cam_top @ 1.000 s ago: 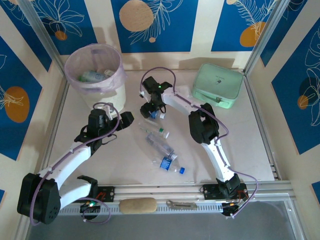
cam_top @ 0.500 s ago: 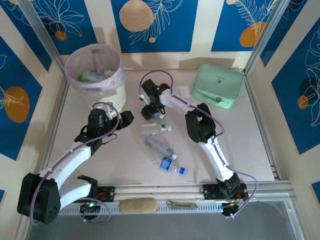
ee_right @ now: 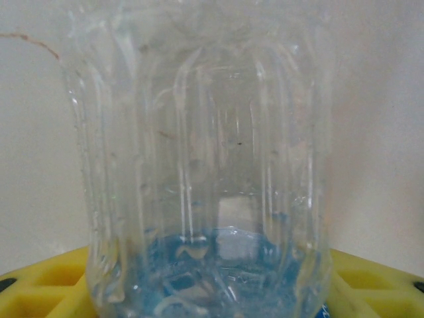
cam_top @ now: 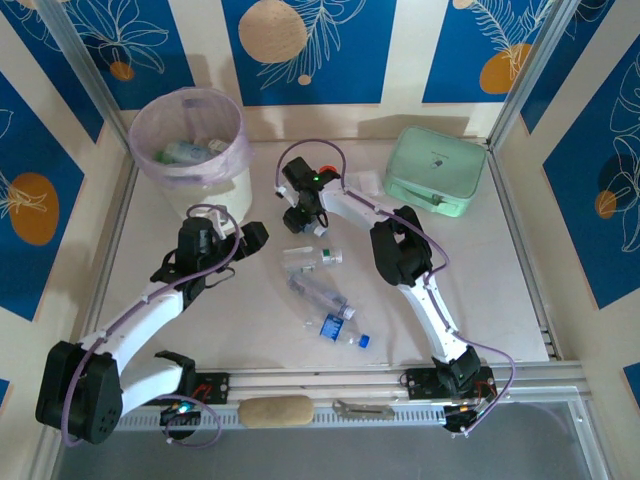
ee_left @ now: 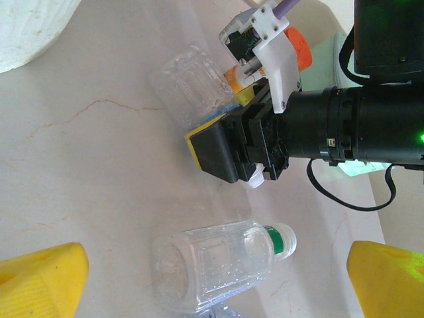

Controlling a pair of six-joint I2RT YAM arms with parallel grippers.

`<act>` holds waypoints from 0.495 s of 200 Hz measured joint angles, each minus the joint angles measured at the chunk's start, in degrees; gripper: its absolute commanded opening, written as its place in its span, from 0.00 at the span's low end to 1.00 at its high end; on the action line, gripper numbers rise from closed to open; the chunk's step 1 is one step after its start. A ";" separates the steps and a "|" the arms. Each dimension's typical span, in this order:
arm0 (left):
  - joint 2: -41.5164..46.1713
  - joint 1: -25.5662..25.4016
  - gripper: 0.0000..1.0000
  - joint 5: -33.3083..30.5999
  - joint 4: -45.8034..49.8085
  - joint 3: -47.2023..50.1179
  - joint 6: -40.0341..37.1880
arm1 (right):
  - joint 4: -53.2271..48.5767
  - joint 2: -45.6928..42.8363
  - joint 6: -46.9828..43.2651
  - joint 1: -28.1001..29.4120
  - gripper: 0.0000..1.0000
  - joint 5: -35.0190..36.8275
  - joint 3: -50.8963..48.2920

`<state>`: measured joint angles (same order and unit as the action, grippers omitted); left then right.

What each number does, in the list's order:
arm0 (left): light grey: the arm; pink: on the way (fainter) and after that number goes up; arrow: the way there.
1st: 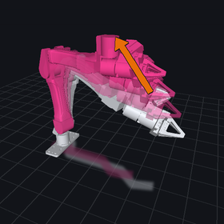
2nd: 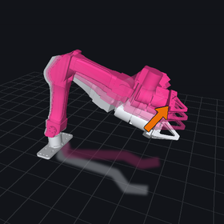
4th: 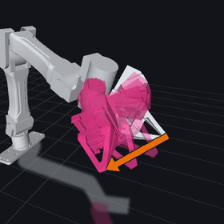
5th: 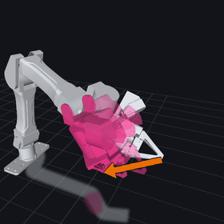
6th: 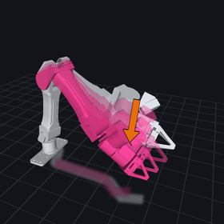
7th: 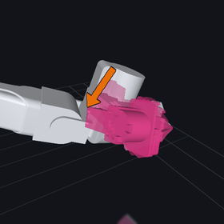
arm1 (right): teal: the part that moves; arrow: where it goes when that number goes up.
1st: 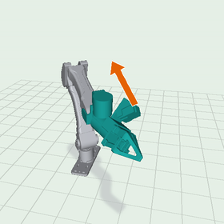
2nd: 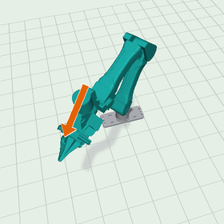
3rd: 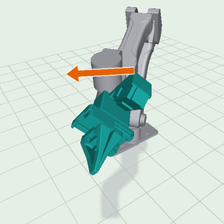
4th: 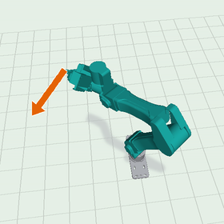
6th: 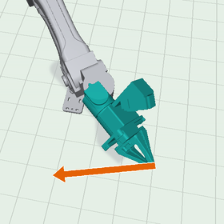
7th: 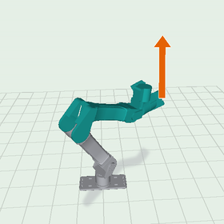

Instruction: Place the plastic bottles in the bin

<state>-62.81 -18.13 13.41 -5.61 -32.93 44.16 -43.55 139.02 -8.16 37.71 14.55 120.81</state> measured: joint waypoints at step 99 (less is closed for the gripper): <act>-0.37 -0.02 1.00 1.88 -3.17 -6.82 7.69 | 10.27 -23.69 8.96 -0.35 0.49 -9.33 -17.05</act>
<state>-63.18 -18.15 15.29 -8.78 -39.75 51.86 -33.28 115.33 0.80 37.36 5.21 103.77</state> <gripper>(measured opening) 0.996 0.594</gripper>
